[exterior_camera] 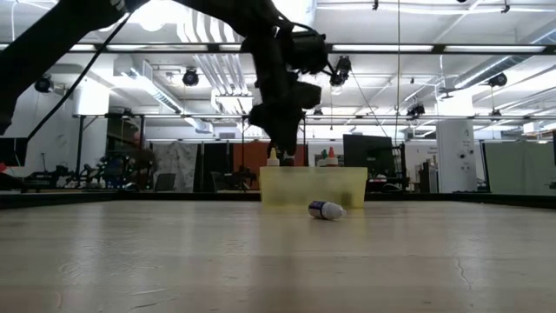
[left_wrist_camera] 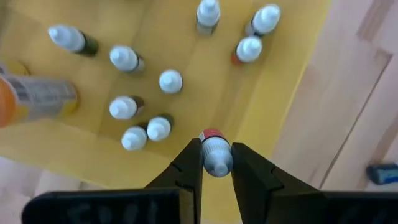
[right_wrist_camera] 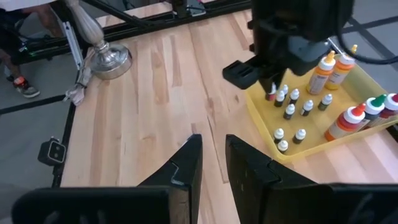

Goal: Pick & Place food coloring
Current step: Put the small red food coloring bottle into the yellow bin

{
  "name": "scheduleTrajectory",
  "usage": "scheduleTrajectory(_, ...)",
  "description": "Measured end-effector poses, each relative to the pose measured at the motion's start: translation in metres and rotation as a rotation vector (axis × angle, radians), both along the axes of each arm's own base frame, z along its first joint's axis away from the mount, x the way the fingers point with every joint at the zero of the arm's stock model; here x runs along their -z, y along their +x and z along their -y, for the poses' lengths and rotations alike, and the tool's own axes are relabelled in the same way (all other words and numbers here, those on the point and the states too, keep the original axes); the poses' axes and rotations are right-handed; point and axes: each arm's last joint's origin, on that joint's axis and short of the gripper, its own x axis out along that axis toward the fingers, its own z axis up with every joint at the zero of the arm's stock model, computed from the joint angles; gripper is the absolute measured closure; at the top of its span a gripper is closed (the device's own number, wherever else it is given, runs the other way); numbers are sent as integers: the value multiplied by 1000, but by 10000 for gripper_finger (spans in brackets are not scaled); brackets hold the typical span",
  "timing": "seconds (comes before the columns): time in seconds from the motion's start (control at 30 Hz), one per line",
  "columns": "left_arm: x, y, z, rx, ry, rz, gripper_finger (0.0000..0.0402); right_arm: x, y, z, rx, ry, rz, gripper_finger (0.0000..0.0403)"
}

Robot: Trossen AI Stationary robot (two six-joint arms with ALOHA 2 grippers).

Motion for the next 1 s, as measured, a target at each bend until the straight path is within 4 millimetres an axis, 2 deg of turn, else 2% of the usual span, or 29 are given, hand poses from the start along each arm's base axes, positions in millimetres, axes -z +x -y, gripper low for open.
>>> scheduleTrajectory(0.17, 16, -4, 2, -28, -22, -55, 358, 0, 0, 0, 7, 0, 1, 339)
scheduleTrajectory(0.47, 33, -5, 2, -42, -27, -57, 358, 0, 0, 1, 23, -12, 4, 339)
scheduleTrajectory(0.87, 34, -4, 2, -57, -26, -35, 358, 0, 0, 1, 27, -5, 3, 339)
scheduleTrajectory(1.0, 42, -6, 2, -73, -37, -54, 358, 0, 0, 1, 27, -6, 3, 339)
